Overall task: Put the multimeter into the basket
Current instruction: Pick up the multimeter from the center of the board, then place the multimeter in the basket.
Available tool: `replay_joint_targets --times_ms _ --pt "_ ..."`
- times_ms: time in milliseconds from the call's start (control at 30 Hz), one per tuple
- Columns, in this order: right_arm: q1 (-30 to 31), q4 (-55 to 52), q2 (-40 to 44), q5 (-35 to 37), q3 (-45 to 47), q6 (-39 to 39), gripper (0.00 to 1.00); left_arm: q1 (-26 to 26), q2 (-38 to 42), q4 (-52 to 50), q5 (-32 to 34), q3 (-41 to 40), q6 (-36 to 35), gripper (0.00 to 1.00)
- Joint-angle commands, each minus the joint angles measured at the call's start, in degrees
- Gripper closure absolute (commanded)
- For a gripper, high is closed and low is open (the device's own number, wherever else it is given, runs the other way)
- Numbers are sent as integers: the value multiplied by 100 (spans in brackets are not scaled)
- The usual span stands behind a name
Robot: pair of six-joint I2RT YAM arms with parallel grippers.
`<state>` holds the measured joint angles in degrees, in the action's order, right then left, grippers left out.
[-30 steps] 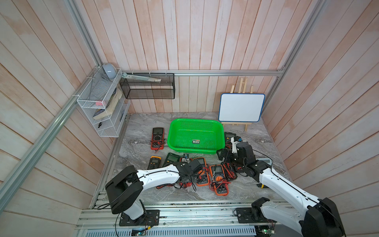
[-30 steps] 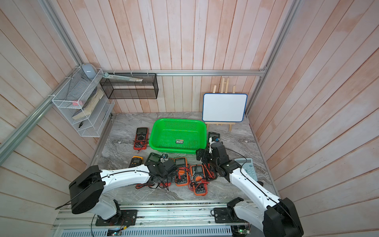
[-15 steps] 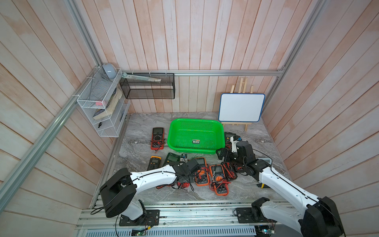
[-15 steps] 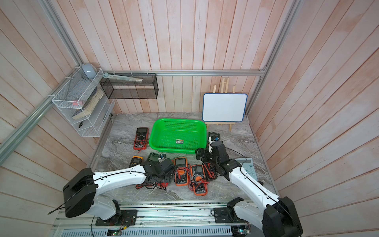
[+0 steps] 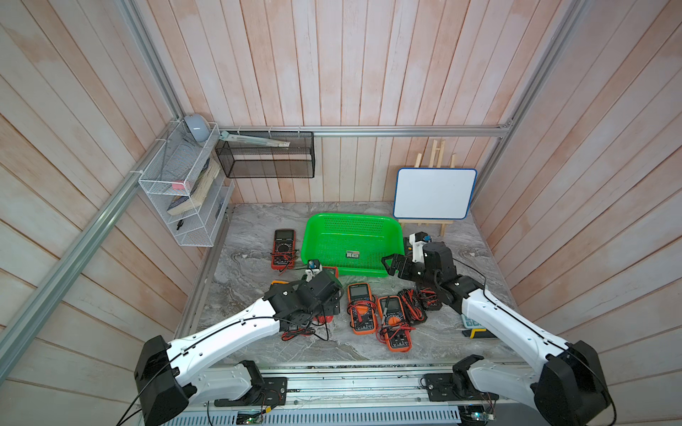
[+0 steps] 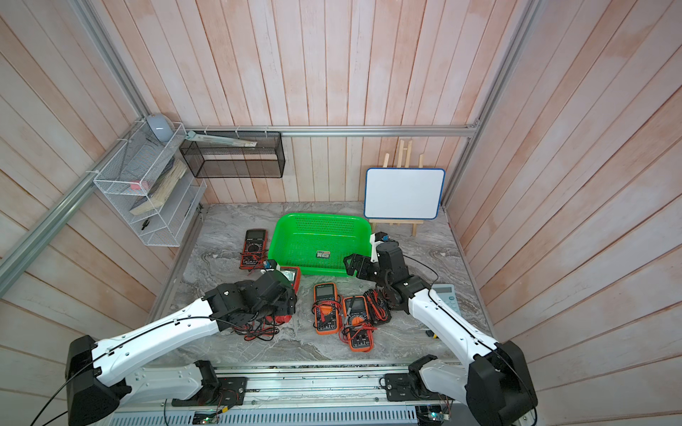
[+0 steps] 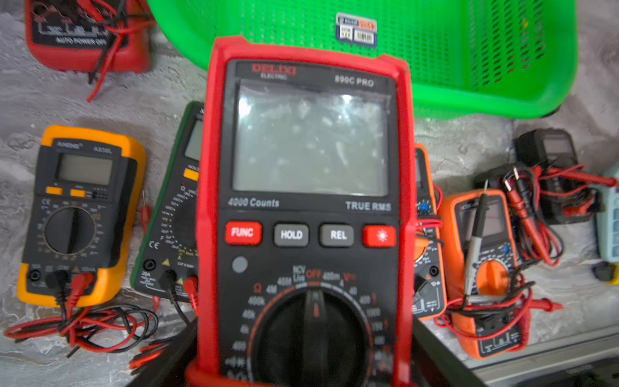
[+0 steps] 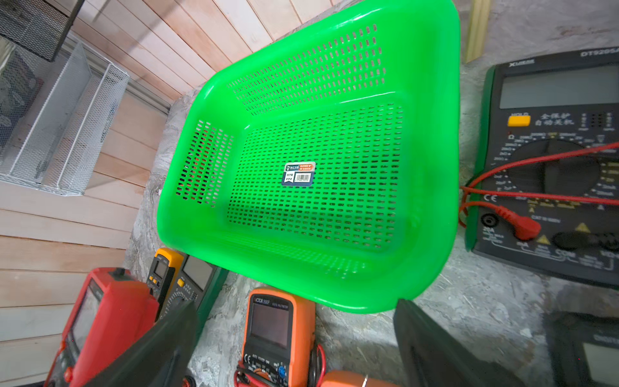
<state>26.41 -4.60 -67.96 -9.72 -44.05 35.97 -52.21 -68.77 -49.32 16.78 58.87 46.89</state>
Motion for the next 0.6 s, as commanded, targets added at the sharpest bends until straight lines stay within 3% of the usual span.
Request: replay_joint_targets --times_ms 0,333,567 --pt "-22 185 -140 -136 -289 129 3 335 113 363 151 481 -564 100" --pt "-22 411 -507 -119 -574 268 3 1465 -602 1351 -534 1460 -1780 100" --pt "7 626 -774 -161 -690 323 3 2028 -1626 2014 -715 2256 -2381 100"
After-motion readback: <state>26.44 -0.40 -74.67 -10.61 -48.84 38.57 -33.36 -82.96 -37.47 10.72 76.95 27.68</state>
